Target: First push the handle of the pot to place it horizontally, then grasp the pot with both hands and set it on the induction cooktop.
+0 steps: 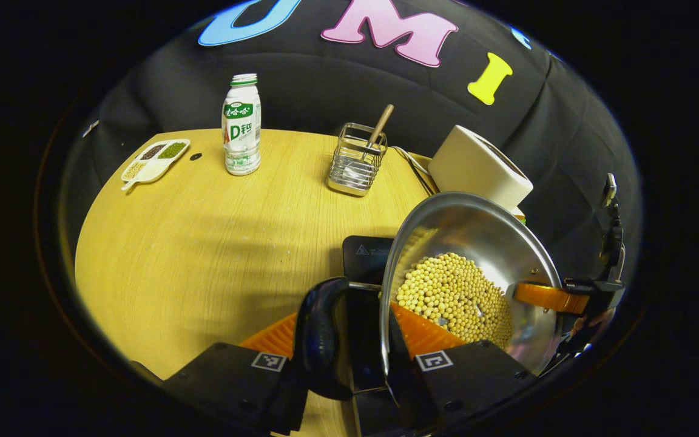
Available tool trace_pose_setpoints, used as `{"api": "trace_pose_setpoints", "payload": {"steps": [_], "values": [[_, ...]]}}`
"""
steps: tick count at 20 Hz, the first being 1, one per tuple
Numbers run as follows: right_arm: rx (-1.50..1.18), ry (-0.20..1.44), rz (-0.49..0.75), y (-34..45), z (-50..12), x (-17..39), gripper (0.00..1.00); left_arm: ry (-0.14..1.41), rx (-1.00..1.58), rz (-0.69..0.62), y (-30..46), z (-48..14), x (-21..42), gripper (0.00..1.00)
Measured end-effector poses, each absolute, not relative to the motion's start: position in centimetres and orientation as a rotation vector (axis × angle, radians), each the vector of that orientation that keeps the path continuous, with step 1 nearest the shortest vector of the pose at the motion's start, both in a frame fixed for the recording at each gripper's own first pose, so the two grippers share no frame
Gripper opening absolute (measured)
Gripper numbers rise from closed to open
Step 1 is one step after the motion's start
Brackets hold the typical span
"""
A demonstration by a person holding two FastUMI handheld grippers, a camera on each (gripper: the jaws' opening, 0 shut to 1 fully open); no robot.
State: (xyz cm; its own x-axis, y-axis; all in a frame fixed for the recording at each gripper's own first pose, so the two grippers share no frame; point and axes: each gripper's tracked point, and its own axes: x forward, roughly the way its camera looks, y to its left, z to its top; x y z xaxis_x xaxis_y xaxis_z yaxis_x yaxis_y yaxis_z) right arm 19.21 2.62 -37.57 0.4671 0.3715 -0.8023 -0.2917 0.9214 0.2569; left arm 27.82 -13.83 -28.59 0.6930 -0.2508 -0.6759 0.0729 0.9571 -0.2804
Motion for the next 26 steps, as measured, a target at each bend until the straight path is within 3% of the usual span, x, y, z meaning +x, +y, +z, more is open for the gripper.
{"api": "trace_pose_setpoints", "payload": {"steps": [3, 8, 9, 11, 12, 20, 26], "values": [[0.091, 1.005, 0.406, 2.6, -37.5, 19.3, 0.62, 0.798, -0.238, -0.178, -13.8, -28.7, 27.8, 0.63], [0.074, 1.019, 0.399, 2.1, -37.6, 18.9, 0.69, 0.818, -0.241, -0.169, -13.8, -28.5, 27.3, 0.66], [0.062, 1.015, 0.389, 1.8, -37.4, 18.8, 0.81, 0.822, -0.237, -0.161, -13.8, -28.8, 27.3, 0.68], [0.058, 0.987, 0.372, 1.1, -36.3, 19.0, 0.98, 0.808, -0.243, -0.156, -13.7, -28.1, 26.6, 0.92], [0.063, 0.977, 0.361, 0.9, -36.0, 18.9, 1.00, 0.794, -0.247, -0.153, -13.6, -27.6, 26.5, 0.96], [0.071, 0.843, 0.289, 0.2, -27.8, 16.4, 0.99, 0.619, -0.195, -0.131, -10.3, -19.2, 22.7, 0.96], [0.044, 0.607, 0.239, -0.2, -17.6, 14.8, 0.99, 0.349, -0.084, -0.072, -6.6, -8.7, 18.3, 0.95]]}}
